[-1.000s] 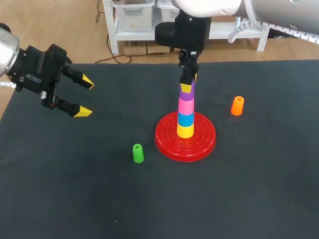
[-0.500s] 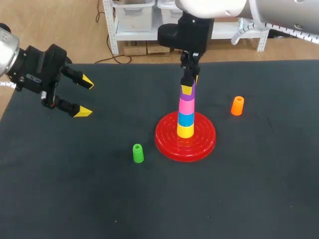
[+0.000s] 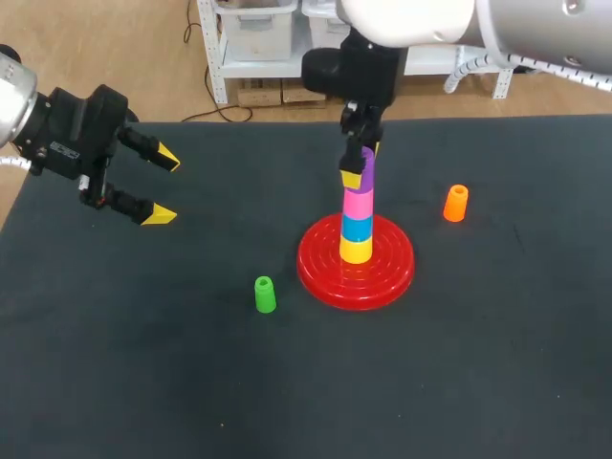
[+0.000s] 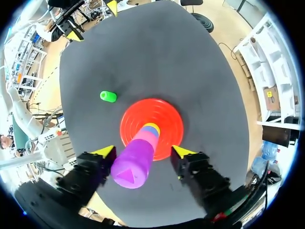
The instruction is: Pick up and stack the cylinders on the red base in this order: pink,purple,orange,green
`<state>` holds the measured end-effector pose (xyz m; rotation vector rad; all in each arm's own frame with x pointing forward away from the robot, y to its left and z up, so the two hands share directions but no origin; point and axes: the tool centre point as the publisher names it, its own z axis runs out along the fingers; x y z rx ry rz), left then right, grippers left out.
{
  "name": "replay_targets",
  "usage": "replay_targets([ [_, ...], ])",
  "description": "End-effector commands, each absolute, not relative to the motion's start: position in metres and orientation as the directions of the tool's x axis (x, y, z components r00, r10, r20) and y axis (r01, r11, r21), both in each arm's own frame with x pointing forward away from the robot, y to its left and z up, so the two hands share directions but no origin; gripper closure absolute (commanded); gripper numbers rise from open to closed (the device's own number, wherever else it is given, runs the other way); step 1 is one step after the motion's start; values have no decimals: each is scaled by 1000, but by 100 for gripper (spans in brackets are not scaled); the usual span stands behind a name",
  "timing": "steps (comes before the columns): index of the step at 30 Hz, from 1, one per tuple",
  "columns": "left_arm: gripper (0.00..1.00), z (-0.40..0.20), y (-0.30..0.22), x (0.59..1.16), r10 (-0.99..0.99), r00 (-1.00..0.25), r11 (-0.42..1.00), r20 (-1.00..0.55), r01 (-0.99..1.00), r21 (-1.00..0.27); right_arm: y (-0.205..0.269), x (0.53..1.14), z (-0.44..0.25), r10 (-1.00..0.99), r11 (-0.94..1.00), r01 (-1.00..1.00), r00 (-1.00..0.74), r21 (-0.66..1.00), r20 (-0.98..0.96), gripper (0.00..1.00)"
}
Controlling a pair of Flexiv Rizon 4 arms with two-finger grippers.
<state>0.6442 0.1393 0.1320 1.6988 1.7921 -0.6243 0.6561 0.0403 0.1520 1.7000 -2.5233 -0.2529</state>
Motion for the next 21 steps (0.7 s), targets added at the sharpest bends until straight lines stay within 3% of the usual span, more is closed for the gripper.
replay_targets([
  [1, 0, 131, 140, 644, 718, -12, 76, -695, 995, 61, 35, 647, 158, -921, 376, -913, -387, 158, -43, 0],
  [21, 0, 131, 140, 644, 718, -12, 76, -695, 995, 61, -40, 672, 201, -776, 614, -788, -612, 38, -153, 0],
])
